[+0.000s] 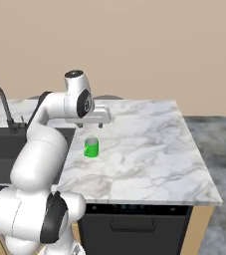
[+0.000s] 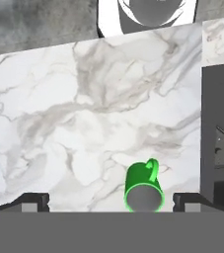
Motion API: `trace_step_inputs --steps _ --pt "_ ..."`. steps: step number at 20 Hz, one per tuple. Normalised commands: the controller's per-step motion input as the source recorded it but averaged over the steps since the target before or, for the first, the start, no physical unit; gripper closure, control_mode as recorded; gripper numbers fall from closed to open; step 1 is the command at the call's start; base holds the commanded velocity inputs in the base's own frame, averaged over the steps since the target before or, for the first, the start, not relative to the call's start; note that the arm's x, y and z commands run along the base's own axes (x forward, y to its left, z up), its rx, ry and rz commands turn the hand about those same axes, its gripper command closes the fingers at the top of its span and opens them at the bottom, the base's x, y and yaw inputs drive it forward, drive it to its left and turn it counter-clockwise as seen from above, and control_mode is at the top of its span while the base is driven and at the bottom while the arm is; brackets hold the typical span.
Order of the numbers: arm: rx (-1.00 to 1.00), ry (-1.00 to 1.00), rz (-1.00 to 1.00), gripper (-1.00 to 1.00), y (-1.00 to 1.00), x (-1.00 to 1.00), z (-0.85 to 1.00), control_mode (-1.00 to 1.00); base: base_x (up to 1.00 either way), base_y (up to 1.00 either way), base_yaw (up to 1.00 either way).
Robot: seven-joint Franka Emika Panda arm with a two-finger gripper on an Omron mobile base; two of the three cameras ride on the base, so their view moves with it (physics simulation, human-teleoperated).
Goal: Clear the mugs and bowl far away from the sink.
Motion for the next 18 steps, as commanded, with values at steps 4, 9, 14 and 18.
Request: trace_step_inputs --steps 4,9,14,18 --pt "-0.04 0.0 0.0 -1.0 0.31 0.0 -0.26 -1.0 0.0 0.0 0.0" --pt "0.01 0.0 -0.04 -1.0 0.19 0.0 -0.25 -1.0 0.0 0.0 0.0" --pt "0.1 0.0 -0.05 -1.0 0.07 0.0 -0.19 -1.0 0.0 0.0 0.0" --pt "0.1 0.0 -0.05 -1.0 0.04 0.0 -0.17 -1.0 0.0 0.0 0.0"
